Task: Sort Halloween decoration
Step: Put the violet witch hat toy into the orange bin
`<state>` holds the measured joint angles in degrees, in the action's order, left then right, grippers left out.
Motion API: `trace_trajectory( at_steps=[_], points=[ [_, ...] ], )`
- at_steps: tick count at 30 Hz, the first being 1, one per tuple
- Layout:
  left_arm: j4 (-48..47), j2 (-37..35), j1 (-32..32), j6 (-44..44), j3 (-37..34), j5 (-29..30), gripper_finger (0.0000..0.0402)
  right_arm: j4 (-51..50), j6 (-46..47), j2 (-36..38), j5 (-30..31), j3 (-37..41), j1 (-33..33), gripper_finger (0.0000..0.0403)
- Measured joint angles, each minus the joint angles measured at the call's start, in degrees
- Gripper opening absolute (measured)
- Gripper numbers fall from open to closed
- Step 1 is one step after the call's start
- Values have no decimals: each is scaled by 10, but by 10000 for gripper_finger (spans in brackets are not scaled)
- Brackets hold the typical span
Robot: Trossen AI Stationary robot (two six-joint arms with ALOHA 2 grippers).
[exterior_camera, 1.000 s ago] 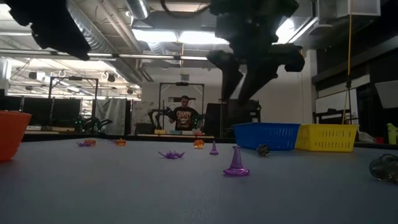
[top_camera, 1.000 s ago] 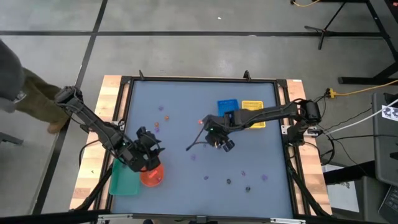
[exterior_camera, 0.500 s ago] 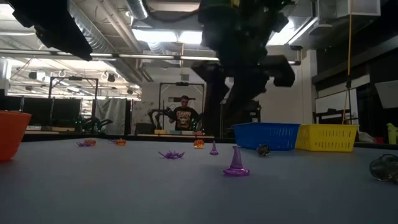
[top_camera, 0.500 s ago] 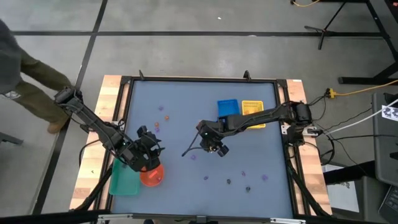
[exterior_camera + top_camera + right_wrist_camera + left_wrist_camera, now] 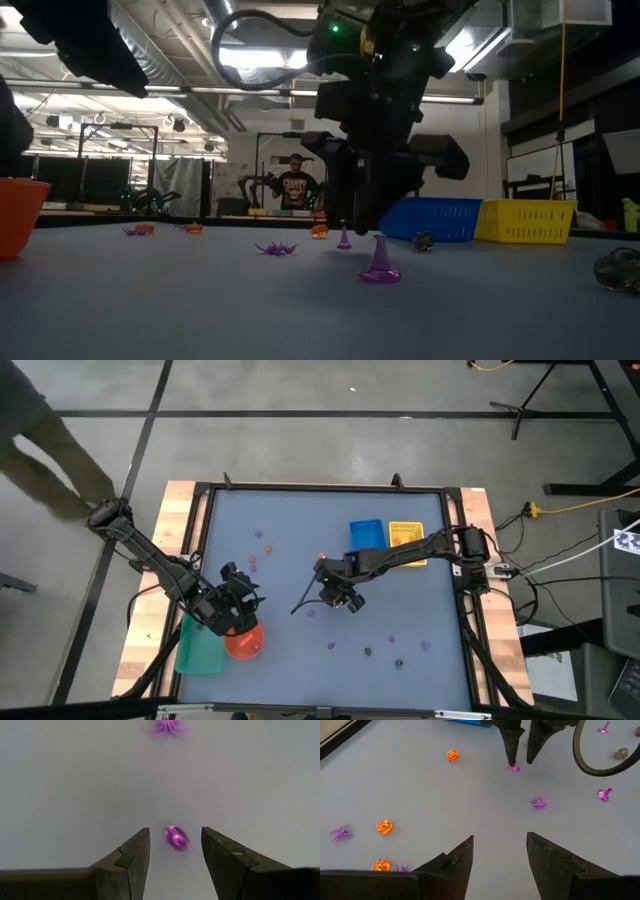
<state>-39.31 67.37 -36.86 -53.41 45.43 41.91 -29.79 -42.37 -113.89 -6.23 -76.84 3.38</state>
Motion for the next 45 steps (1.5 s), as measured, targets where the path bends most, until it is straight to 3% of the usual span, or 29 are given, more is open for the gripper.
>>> trace_trajectory(
  at_steps=[5,34,45],
  points=[
    [0,0,0,0,0,0,167,4,-13,-5,22,0,-1,177],
    [0,0,0,0,0,0,167,9,-16,-23,21,-1,-1,175],
    [0,0,0,-1,0,0,167,-1,-16,-24,18,0,0,70]
  ],
)
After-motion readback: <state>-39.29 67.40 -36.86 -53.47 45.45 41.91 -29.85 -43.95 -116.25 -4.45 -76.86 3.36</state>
